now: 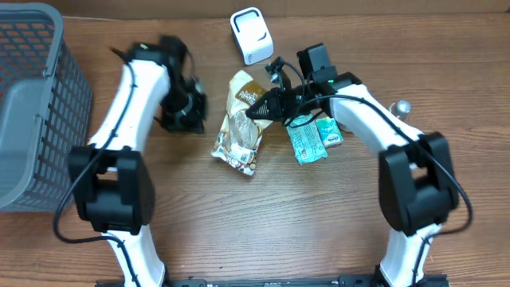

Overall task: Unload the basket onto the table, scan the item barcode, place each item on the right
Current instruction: 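Release the left gripper and hold the Pantree bag with the right gripper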

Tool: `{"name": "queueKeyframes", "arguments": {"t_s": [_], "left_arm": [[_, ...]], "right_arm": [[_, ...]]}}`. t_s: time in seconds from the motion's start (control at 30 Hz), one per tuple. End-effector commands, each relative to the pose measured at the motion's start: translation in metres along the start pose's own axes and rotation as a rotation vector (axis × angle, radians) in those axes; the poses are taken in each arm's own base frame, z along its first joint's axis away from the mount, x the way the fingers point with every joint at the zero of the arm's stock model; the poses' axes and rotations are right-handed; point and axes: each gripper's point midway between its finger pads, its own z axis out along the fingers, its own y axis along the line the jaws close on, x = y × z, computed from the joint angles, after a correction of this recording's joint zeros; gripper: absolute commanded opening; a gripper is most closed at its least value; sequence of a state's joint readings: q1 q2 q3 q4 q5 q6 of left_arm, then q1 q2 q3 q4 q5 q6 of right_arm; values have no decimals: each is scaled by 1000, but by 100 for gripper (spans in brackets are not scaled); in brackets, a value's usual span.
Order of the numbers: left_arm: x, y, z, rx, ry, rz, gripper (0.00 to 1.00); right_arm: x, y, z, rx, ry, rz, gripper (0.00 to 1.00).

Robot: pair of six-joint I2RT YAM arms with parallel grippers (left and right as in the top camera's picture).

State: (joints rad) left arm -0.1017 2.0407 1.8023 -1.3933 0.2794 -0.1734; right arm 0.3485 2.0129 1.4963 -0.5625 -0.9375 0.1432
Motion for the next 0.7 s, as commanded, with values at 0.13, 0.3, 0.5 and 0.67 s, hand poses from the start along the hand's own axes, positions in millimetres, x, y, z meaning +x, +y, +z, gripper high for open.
{"name": "queueKeyframes", "arguments": {"t_s": [0.13,0.3,0.5,0.67], "left_arm": [[-34,87,-51,-203,-170,-188,100],[-36,110,-57,-200,-187,-245,100],[-41,115,-59,-198,-209,-254,100],[-41,114,-59,-198,-209,-253,100]], "right_arm": [[-16,48,-32,12,-77,-180,4],[-14,47,-33,15,-70,-166,4],[-14,46,-33,15,-70,-166,4],[-14,47,-33,14,-70,-166,4]]}}
